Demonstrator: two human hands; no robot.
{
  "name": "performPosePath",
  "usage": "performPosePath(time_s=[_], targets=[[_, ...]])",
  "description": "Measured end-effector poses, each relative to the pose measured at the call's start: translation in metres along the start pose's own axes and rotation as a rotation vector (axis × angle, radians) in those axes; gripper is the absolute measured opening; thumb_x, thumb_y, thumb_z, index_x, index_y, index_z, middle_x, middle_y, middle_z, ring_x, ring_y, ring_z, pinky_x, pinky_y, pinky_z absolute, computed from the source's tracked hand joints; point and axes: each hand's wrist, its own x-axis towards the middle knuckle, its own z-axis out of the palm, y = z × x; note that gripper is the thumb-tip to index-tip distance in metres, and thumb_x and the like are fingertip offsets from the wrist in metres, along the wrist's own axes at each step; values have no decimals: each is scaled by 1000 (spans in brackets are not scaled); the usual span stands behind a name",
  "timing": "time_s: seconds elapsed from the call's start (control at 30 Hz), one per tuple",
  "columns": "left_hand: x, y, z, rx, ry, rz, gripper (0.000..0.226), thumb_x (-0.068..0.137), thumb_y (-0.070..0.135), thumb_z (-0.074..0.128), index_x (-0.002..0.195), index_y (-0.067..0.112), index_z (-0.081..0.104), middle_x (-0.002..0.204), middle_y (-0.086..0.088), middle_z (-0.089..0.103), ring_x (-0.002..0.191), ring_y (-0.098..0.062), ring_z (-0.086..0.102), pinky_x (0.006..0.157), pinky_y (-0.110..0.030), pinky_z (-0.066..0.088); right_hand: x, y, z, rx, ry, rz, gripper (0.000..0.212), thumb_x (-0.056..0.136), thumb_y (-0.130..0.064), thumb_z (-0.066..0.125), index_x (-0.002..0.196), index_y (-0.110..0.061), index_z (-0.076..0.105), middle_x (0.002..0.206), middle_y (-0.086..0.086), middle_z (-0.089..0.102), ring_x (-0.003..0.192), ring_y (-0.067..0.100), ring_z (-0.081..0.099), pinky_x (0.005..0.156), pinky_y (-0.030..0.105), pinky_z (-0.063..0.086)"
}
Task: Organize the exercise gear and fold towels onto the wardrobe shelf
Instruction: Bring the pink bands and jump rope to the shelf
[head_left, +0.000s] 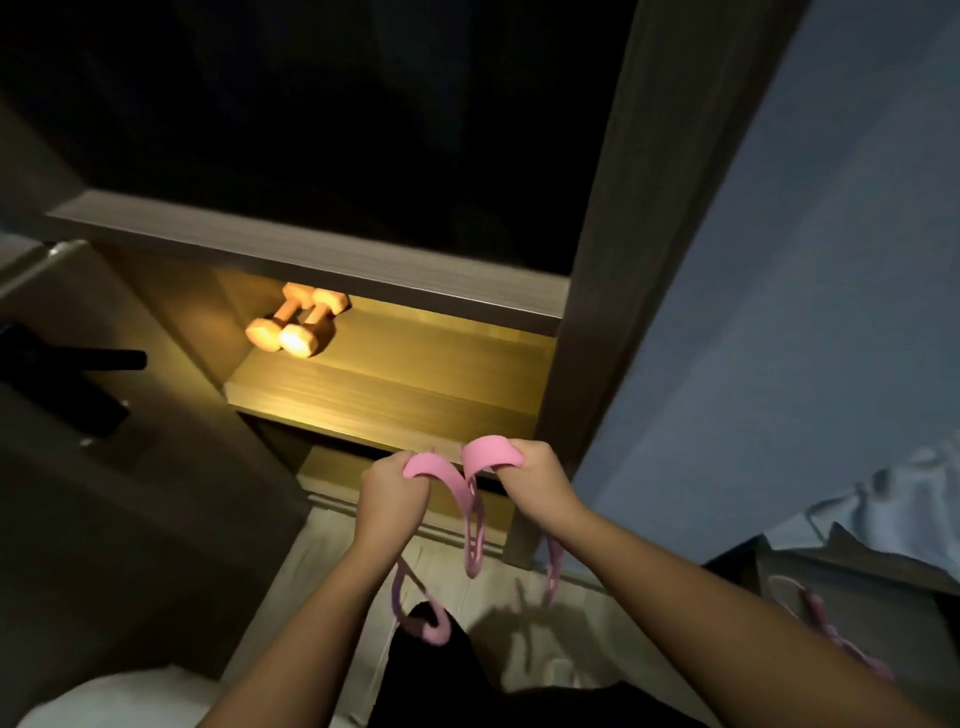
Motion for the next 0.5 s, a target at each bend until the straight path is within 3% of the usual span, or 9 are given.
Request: performPosePath(time_s=[0.1,0.2,0.27,0.37,0.5], targets=[[22,-10,-27,89,3,23,23,85,12,53,63,15,60,57,-3,56,54,-19,48,50,-29,35,16,-14,31,-35,-33,26,25,87,-13,58,70,-22,74,80,9,72,80,23,66,72,33,50],[53,-26,-52,143,-39,40,26,80,4,51,62,19,62,54,2,56,51,-17,54,45,-27,40,37,-24,68,-76,2,30,33,83,-19,57,53,-30,66,67,-3,66,71,8,60,66,25,45],[80,-40,-66,139,-102,63,28,83,4,52,63,19,65,55,1,58,52,-18,54,46,-26,39,53,-24,96,-60,72,49,30,85,-19,56,61,-27,72,71,-1,69,71,7,60,64,25,43],[117,-66,-86,184,-142,131,26,87,8,54,63,14,63,59,-1,57,55,-15,49,49,-25,34,73,-14,141,18,173,51,20,90,-14,58,86,-6,76,83,13,72,74,18,58,60,29,39],[153,-114,-101,199,-102,95,15,82,5,52,68,4,56,66,-10,54,62,-22,46,57,-31,33,87,11,194,105,234,91,16,90,-11,57,90,-8,73,84,9,70,73,14,58,57,23,41]])
